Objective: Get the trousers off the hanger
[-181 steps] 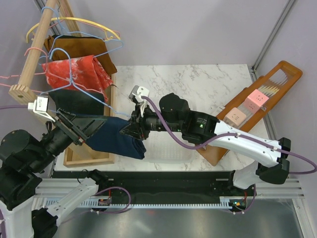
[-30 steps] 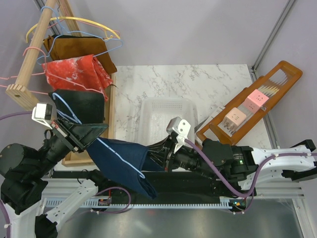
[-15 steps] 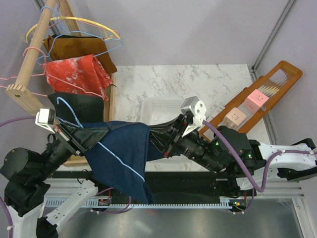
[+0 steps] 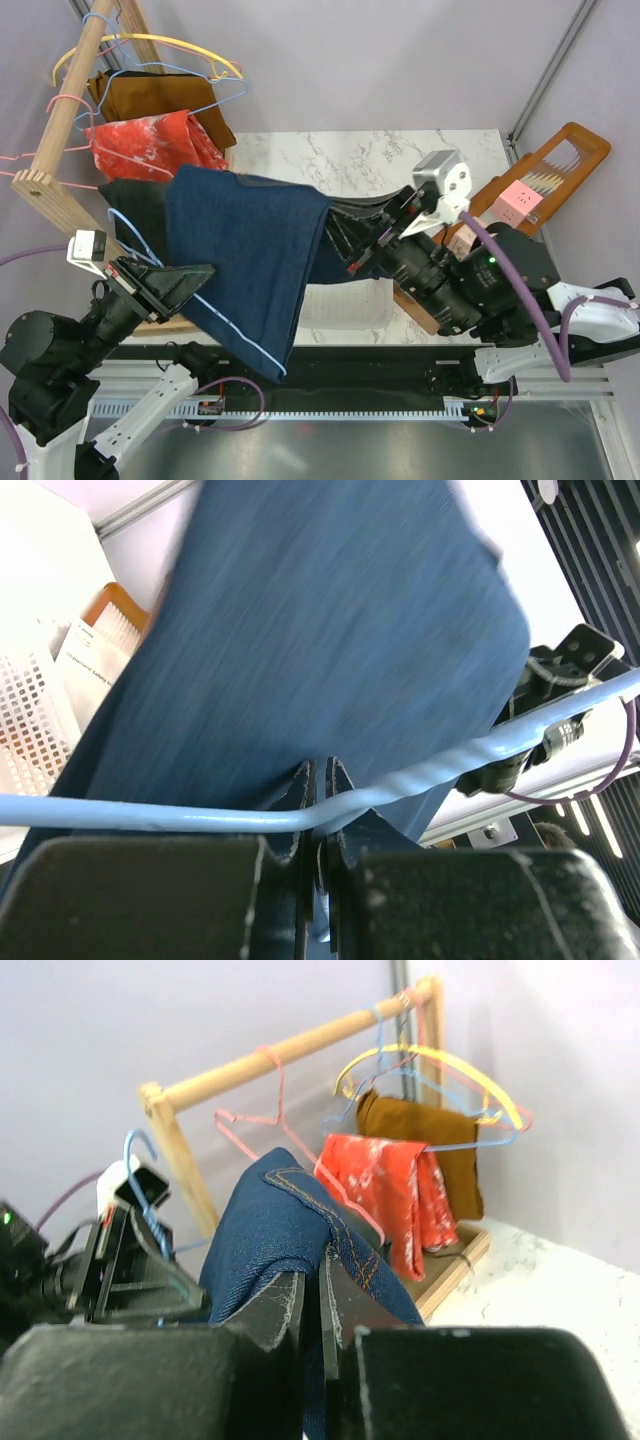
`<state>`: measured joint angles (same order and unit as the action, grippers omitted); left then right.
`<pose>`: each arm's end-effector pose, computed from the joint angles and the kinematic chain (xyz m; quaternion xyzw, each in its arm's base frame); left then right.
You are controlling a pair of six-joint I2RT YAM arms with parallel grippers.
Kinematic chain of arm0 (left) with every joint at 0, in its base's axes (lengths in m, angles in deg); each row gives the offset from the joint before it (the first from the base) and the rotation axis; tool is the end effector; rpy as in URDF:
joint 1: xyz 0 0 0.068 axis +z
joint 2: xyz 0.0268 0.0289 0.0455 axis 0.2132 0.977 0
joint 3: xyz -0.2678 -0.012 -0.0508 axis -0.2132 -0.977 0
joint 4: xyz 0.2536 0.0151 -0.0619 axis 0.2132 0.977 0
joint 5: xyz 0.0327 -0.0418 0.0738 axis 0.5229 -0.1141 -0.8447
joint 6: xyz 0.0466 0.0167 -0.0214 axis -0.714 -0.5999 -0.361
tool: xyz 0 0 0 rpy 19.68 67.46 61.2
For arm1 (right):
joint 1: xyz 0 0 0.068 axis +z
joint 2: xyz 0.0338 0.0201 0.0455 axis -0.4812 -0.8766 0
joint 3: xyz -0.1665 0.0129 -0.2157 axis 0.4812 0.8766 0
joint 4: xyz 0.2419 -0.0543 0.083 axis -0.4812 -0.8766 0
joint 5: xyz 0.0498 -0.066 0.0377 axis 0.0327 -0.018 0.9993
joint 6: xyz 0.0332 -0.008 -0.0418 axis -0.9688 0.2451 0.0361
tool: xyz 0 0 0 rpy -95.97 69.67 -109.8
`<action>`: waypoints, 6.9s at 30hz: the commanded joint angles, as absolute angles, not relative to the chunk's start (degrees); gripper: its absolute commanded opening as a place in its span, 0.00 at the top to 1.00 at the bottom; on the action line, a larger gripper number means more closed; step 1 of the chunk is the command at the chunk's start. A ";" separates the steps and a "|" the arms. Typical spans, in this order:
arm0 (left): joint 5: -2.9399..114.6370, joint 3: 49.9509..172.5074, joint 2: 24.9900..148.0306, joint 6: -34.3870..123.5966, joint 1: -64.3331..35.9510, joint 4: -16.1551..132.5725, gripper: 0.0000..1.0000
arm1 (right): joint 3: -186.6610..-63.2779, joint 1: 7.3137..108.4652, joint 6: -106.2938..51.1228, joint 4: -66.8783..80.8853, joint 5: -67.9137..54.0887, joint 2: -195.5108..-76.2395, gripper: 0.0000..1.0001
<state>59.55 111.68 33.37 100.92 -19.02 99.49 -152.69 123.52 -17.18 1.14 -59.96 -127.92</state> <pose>-0.0101 -0.0024 0.4615 -0.1216 0.6248 -0.6282 0.4475 0.0074 0.2168 0.5811 -0.1700 0.5741 0.4043 0.6914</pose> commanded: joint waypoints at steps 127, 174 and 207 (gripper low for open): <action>51.54 110.07 34.75 103.69 -19.24 101.18 0.98 | -158.32 117.53 -45.20 -35.73 -18.84 -141.01 0.51; 51.63 107.79 21.04 104.83 -19.33 101.97 0.51 | -167.72 103.39 -34.40 -33.45 -3.92 -147.68 1.00; 47.76 111.04 18.49 104.66 -20.21 104.87 0.47 | -191.89 98.55 -34.04 -30.02 6.98 -169.23 1.00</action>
